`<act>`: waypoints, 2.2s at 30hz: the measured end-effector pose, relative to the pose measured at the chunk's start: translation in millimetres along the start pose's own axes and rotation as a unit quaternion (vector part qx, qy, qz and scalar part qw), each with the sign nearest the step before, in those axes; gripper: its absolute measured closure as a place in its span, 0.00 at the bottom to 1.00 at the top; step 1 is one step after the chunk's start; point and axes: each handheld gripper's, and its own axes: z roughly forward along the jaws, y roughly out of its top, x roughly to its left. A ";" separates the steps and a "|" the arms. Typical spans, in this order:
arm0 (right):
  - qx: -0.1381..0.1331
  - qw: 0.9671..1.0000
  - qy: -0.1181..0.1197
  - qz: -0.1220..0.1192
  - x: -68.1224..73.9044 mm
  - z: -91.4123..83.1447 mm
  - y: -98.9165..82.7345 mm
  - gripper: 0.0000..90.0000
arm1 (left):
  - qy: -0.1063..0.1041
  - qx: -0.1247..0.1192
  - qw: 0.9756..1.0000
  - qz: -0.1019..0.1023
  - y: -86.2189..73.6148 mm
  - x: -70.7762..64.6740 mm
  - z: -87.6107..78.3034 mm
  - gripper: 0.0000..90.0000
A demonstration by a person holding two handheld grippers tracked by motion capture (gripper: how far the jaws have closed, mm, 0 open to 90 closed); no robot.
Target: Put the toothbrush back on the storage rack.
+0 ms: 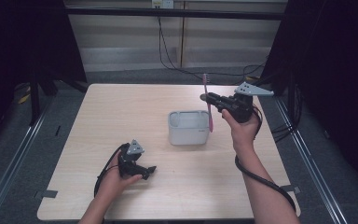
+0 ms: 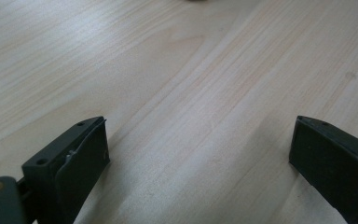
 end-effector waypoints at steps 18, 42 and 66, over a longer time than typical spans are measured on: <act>-0.008 1.000 -0.018 0.000 -8.3 10.3 1.0 0.90 | 0.000 0.000 1.000 0.000 0.0 0.0 0.0 0.05; -0.013 0.999 -0.042 0.007 -26.9 30.8 -14.3 0.90 | -0.001 0.000 1.000 0.000 0.0 -0.1 0.0 0.05; -0.010 0.999 -0.044 0.005 -28.1 30.4 -30.0 0.89 | 0.000 0.000 1.000 0.000 0.0 -0.1 0.0 0.05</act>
